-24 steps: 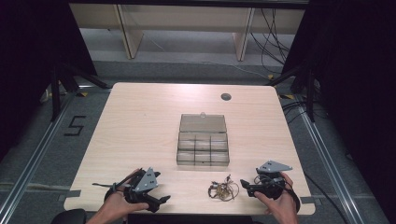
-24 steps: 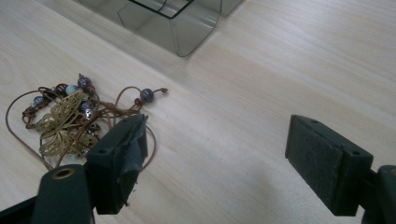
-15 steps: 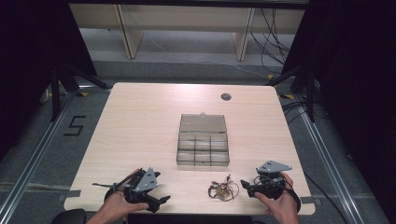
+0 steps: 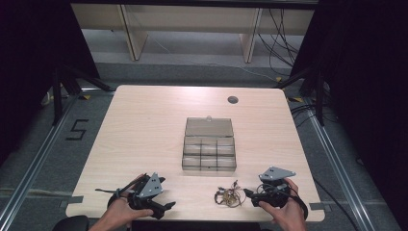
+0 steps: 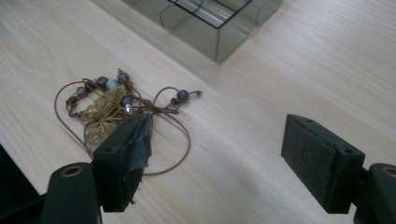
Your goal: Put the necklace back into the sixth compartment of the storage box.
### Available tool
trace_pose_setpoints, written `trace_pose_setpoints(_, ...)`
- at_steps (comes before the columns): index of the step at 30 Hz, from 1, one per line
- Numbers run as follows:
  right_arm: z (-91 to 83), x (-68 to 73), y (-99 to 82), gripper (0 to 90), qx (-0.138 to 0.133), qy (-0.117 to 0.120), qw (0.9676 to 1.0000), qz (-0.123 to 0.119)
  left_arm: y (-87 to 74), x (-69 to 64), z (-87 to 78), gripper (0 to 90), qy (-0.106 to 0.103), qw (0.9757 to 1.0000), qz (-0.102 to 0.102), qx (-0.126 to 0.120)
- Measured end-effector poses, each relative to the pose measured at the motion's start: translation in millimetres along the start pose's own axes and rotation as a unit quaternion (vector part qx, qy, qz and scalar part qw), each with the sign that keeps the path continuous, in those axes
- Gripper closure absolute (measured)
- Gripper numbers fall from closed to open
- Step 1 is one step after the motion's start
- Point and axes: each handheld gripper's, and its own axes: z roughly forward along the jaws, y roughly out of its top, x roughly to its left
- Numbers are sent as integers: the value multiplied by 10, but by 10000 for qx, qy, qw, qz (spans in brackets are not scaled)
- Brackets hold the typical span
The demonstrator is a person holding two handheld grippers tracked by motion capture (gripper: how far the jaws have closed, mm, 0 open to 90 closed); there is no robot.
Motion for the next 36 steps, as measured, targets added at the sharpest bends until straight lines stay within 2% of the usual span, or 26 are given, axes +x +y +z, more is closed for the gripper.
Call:
trace_pose_setpoints(2, -10, 47, 25, 253, 33, 43, 10000, 17, 0, 1, -1, 151, -3, 10000, 0, -3)
trace_pose_setpoints(3, -7, 54, 32, 255, 43, 45, 9999, -101, 3, 3, -3, 151, -30, 10000, 22, -22)
trace_pose_setpoints(4, -10, 80, 40, 256, 52, 71, 9999, -82, 5, 9, -4, 150, -41, 10000, 80, -33)
trace_pose_setpoints(8, -17, 124, 72, 262, 55, 79, 9997, -232, 4, 8, -5, 151, -18, 10000, 71, -36)
trace_pose_setpoints(11, -7, 184, 108, 275, 48, 121, 9990, -432, 4, 9, -3, 150, -31, 10000, 69, -35)
trace_pose_setpoints(13, -10, 208, 118, 284, 125, 154, 9988, -455, 4, 8, -3, 151, -33, 10000, 67, -36)
trace_pose_setpoints(14, 13, 231, 115, 286, 28, 121, 9990, -422, 2, 3, -3, 151, -38, 10000, 27, -35)
trace_pose_setpoints(15, -7, 229, 134, 288, 154, 147, 9984, -522, 5, 8, -3, 151, -37, 10000, 73, -36)
trace_pose_setpoints(16, 11, 251, 136, 292, 75, 140, 9986, -502, 4, 7, -3, 151, -41, 10000, 62, -38)
trace_pose_setpoints(19, 3, 292, 176, 298, 165, 212, 9976, -635, 5, 6, -7, 151, -21, 10000, 66, -35)
trace_pose_setpoints(20, 21, 312, 175, 300, 89, 203, 9977, -638, 5, 7, -7, 151, -22, 10000, 65, -36)
trace_pose_setpoints(22, 26, 356, 195, 305, 210, 290, 9970, -685, 6, 10, -8, 151, -23, 10000, 86, -18)
trace_pose_setpoints(23, 39, 384, 198, 313, 209, 316, 9969, -693, 3, -1, -9, 151, 6, 10000, 7, -1)
trace_pose_setpoints(25, 62, 419, 214, 316, 223, 355, 9959, -801, 3, -3, -9, 150, 7, 10000, -1, -11)
trace_pose_setpoints(26, 73, 446, 222, 317, 211, 366, 9961, -775, 4, -3, -10, 151, 3, 10000, -1, -10)
trace_pose_setpoints(27, 70, 451, 239, 318, 286, 410, 9949, -878, 3, -3, -10, 150, 5, 10000, -1, -14)
trace_pose_setpoints(28, 93, 473, 244, 320, 225, 400, 9950, -887, 3, -3, -10, 151, 6, 10000, -4, -14)
trace_pose_setpoints(30, 118, 513, 259, 321, 279, 417, 9946, -912, 3, -11, -8, 151, -21, 10000, -41, -56)
trace_pose_setpoints(32, 155, 546, 265, 320, 362, 451, 9937, -965, 4, -3, -13, 151, 13, 10000, 17, -7)
trace_pose_setpoints(34, 176, 570, 276, 317, 495, 419, 9929, -994, 5, 0, -10, 151, -33, 10000, 20, 6)
trace_pose_setpoints(35, 197, 569, 271, 314, 451, 307, 9929, -1060, 5, -11, -6, 151, -76, 10000, -22, -35)
trace_pose_setpoints(36, 200, 587, 277, 313, 522, 389, 9925, -1031, 4, -14, -4, 151, -73, 10000, -34, -51)
